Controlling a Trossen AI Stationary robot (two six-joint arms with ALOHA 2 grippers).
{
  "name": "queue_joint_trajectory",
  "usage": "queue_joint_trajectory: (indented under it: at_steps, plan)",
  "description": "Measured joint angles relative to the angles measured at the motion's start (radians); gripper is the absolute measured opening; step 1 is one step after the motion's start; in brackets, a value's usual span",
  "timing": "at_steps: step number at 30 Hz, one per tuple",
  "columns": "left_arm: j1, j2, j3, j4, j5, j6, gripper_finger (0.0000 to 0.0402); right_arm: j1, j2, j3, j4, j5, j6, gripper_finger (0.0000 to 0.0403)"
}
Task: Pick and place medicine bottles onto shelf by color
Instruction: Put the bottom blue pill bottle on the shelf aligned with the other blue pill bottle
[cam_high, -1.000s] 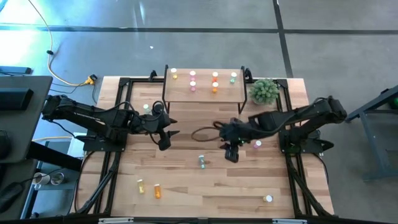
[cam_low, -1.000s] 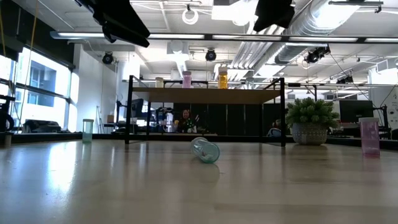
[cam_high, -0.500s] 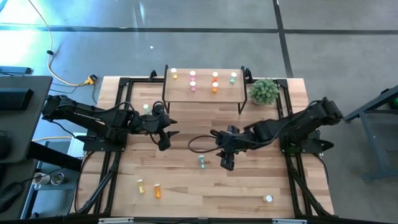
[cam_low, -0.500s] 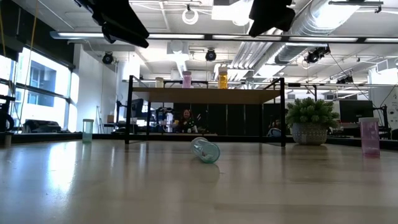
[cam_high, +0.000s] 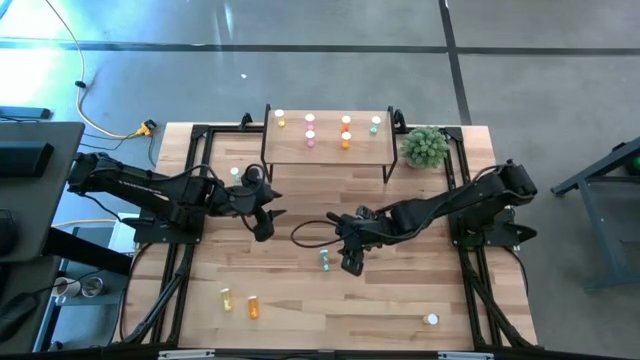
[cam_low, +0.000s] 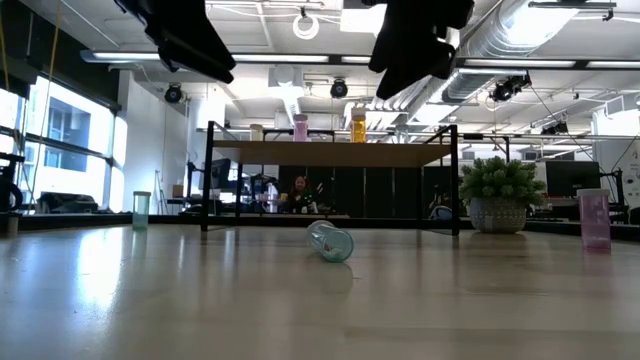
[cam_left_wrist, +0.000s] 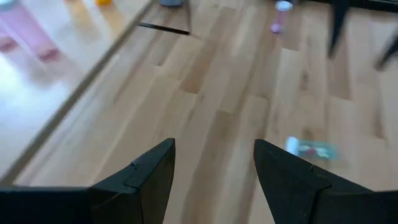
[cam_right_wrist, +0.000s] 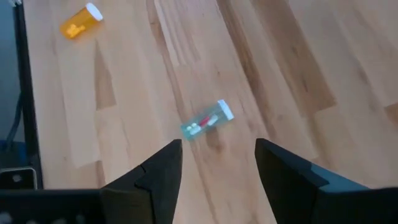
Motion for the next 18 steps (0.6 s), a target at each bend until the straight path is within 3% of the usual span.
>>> queue_joint_trajectory:
  at_steps: [7, 18]
  plan:
    - [0.022, 0.000, 0.000, 0.000, -0.076, -0.048, 0.0209, 0.002, 0.075, 0.000, 0.053, -0.002, 0.168, 0.0194]
    - [0.039, 0.000, 0.000, -0.090, 0.021, -0.139, 0.0209, 0.011, 0.216, 0.000, 0.183, -0.019, 0.294, 0.0194]
